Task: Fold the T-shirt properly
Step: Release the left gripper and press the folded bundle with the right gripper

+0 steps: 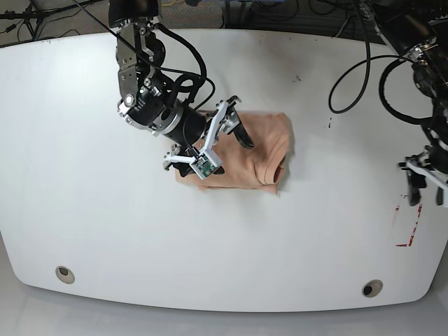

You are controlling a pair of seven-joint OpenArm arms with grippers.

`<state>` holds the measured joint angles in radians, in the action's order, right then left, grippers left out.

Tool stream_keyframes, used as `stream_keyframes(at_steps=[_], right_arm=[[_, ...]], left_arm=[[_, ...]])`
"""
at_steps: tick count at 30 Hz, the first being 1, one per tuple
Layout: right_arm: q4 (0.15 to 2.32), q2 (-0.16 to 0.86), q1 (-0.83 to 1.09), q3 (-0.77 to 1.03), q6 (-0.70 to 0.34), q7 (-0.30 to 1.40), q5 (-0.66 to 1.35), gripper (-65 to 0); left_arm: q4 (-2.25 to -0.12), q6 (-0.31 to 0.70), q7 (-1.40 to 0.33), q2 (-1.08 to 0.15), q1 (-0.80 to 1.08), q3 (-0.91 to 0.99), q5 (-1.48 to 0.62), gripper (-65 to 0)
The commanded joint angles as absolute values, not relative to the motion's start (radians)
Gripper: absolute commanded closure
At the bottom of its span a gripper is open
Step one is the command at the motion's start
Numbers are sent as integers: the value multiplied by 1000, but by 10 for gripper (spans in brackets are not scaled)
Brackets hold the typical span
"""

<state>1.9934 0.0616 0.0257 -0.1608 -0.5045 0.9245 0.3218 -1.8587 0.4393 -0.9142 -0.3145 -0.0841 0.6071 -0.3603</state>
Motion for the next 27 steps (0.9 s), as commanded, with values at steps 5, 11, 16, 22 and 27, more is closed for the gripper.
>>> stream_keyframes(at_steps=[5, 11, 16, 22, 27], right_arm=[[1998, 67, -28, -197, -498, 900, 329, -438], [1926, 67, -85, -289, -498, 900, 329, -436], [1821, 50, -168, -375, -496, 885, 328, -434], [1675, 13, -272, -437, -496, 834, 328, -431], [1527, -24, -366, -447, -495, 803, 278, -431]], left_arm=[[-1794, 441, -888, -406, -27, 725, -374, -374], [-1759, 441, -888, -415, 35, 756, -372, -374], [-1758, 441, -886, -418, 82, 756, -372, -374], [-1755, 441, -886, -414, 114, 756, -372, -374], [-1758, 441, -886, -412, 148, 753, -378, -374]])
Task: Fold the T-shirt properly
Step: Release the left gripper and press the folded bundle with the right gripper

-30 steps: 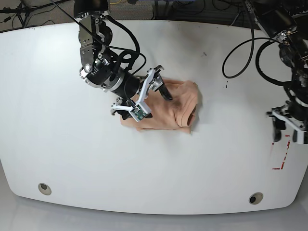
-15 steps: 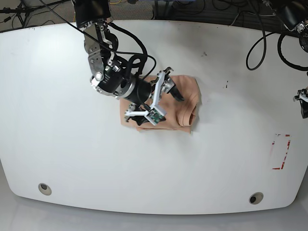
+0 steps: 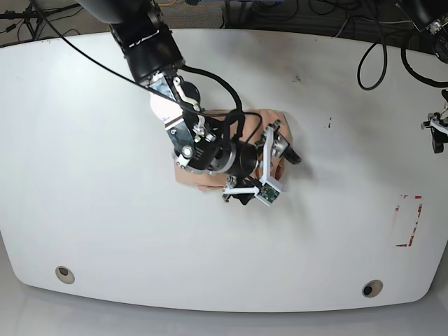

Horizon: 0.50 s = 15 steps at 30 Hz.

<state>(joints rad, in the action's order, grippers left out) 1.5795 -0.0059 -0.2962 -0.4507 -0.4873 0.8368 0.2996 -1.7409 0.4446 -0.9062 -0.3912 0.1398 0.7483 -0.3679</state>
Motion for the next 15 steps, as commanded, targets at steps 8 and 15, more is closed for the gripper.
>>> stream_keyframes(at_steps=[8, 15], right_arm=[[1374, -116, -446, -449, -504, 802, 47, -431], [1260, -140, -479, -483, -506, 800, -71, -423]], left_arm=[[-1755, 441, -886, -410, 182, 751, -378, -374], [-1753, 441, -886, -410, 188, 753, -378, -374]])
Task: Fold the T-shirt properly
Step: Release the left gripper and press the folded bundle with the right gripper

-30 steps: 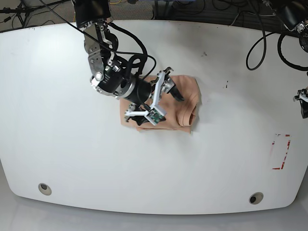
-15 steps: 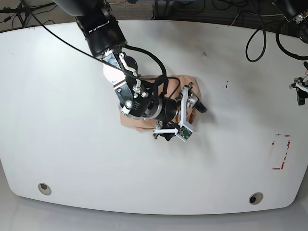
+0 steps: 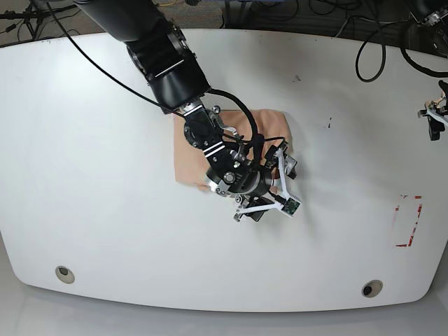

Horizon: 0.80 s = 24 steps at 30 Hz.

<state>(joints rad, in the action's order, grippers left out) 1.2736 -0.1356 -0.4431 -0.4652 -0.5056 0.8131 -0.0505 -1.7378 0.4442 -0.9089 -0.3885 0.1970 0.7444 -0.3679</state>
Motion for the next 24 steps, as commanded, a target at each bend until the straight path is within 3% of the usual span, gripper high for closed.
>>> stream_keyframes(at_steps=[1, 5, 8, 11, 24], right_arm=[[1257, -140, -481, -489, -506, 800, -73, -419], [1250, -140, -479, -507, -498, 802, -79, -282], [1250, -139, -476, -509, -496, 808, -81, -128], [1250, -137, -467, -509, -496, 809, -81, -14], [1402, -137, -421, -506, -479, 854, -84, 0]], left_arm=[[-1753, 441, -886, -410, 188, 753, -378, -374], [-1753, 441, -886, -410, 188, 753, -378, -374], [-1753, 441, -886, -410, 186, 751, -378, -374], [-1753, 441, -886, -410, 183, 751, -378, -374], [-1753, 441, -886, -410, 182, 751, -378, -374]])
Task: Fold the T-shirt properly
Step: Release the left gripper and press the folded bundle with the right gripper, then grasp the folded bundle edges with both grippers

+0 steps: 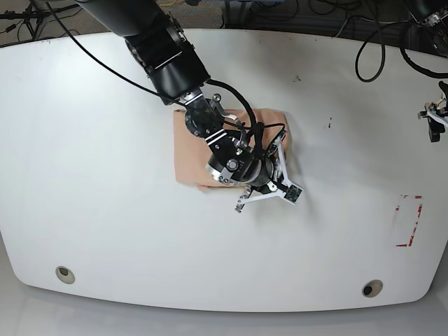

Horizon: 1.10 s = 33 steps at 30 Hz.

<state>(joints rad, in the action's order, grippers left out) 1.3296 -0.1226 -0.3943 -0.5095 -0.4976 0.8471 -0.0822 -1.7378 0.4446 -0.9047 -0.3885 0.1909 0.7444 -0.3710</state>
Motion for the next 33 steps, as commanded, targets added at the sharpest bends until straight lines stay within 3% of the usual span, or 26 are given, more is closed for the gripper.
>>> stream_keyframes(at_steps=[1, 18, 20, 24, 28, 33], right_arm=[[1423, -137, -421, -506, -470, 862, -84, 0], [1509, -137, -453, -506, -420, 880, -81, 0], [1508, -137, -453, -506, -420, 878, -81, -22], [1495, -137, -452, -506, -418, 878, -81, -135], [1503, -142, -449, -506, -418, 878, -71, -349], [1584, -142, -433, -504, -418, 880, -70, -479]], left_arm=[[-1753, 441, -886, -410, 182, 751, -378, -374], [-1753, 441, -886, -364, 188, 751, -378, -374], [-1755, 443, -886, -358, 188, 751, -378, -374], [-1758, 443, -886, -357, 189, 750, -378, -374], [-1762, 443, -886, -355, 189, 696, -380, -374], [-1785, 443, -886, -338, 185, 630, -380, -374]])
